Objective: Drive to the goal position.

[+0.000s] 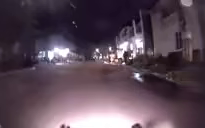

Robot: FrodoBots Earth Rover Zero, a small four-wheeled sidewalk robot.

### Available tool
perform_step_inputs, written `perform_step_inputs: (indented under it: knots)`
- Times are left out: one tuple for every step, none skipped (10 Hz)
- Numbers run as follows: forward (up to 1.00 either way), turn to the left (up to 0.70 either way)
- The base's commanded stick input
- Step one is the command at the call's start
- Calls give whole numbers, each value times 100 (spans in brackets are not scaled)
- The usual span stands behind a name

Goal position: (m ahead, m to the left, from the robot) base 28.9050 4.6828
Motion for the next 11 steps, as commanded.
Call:
perform_step_inputs:
  knots:
    - [100,0]
    - [100,0]
    - [100,0]
    - [100,0]
    - [100,0]
    - [100,0]
    - [100,0]
    - [100,0]
    - [100,0]
    - [100,0]
    - [100,-6]
